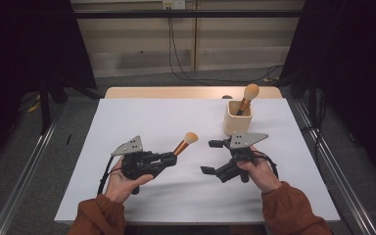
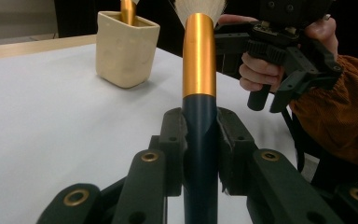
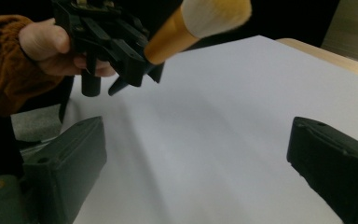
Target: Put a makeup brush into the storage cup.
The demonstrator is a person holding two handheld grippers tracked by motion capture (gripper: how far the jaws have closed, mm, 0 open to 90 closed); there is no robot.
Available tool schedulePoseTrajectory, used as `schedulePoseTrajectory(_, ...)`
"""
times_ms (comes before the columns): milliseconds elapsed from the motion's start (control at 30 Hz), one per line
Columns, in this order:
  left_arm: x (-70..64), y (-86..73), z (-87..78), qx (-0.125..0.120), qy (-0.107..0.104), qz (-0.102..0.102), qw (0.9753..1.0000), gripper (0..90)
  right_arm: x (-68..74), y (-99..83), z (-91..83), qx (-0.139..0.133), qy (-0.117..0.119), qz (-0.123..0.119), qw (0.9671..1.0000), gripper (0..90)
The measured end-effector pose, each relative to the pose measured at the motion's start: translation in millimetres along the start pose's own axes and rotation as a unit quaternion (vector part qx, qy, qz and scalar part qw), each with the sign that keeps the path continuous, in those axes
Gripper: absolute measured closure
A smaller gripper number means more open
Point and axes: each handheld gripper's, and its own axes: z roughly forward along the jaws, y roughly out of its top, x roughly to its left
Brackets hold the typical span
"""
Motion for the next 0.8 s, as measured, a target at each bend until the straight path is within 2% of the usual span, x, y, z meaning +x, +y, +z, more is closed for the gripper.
schedulePoseTrajectory(167,-3.2,1.2,2.8,-0.003,-0.004,0.005,1.0,74.4,3.4,3.3,0.7,-0.015,0.023,0.009,0.9996,3.4)
schedulePoseTrajectory(300,-5.4,3.3,6.9,-0.004,-0.01,0.007,0.9999,74.4,4.6,6.9,0.5,-0.02,0.017,0.023,0.9994,3.5)
schedulePoseTrajectory(367,-6.9,5.1,9.2,-0.007,-0.014,0.009,0.9998,74.5,4.6,7.6,0.1,-0.025,0.014,0.023,0.9993,3.8)
schedulePoseTrajectory(467,-8.6,6.6,11.9,-0.007,-0.021,0.014,0.9997,74.4,5.8,8.9,-0.2,-0.035,0.03,0.025,0.9986,1.5)
schedulePoseTrajectory(633,-13.5,7.3,15.8,-0.007,-0.033,0.022,0.9992,74.4,11.4,14.1,2.0,-0.035,0.03,0.032,0.9984,0.0)
schedulePoseTrajectory(800,-14.6,8.0,18.1,-0.008,-0.036,0.025,0.999,74.4,10.7,17.7,2.9,-0.051,0.036,0.038,0.9973,5.3)
